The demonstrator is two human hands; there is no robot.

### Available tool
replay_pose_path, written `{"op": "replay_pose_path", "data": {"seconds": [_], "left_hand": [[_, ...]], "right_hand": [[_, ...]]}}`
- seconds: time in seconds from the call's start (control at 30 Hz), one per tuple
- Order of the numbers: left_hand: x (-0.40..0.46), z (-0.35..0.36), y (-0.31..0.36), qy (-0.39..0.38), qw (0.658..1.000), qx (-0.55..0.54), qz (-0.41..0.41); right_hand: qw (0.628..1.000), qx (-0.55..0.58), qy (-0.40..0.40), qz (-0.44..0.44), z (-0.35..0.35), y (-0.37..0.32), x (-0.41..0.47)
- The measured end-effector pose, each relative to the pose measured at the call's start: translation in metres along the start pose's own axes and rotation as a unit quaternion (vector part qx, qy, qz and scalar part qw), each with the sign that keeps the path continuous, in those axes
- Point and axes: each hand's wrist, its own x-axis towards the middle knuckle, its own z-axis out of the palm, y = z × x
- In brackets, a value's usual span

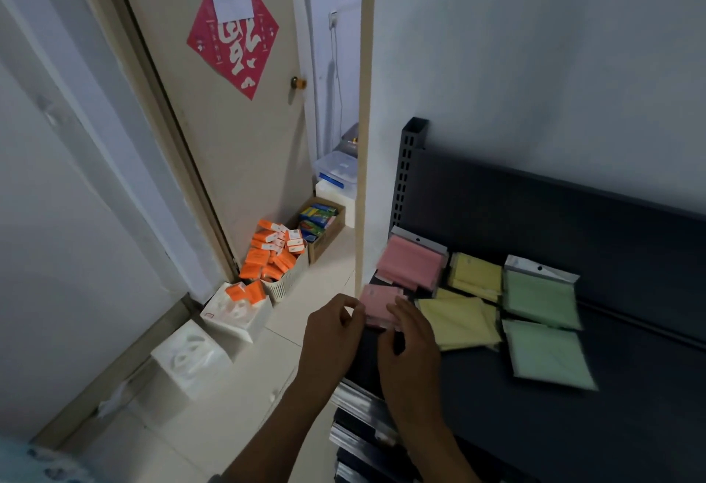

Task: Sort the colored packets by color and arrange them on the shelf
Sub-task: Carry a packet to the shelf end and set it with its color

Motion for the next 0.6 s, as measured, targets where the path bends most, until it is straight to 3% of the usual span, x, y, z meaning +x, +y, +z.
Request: {"op": "replay_pose_path", "data": {"seconds": [0.33, 0.6], "left_hand": [[-0.028, 0.012, 0.026, -0.064, 0.986, -0.100, 0.117], [-0.049, 0.014, 0.029, -0.108, 0.976, -0.140, 0.126]], "right_hand": [[0.997, -0.015, 0.020, 0.079, -0.031, -0.006, -0.013], [0.992, 0.001, 0.061, 0.115, -0.046, -0.012, -0.023]]}}
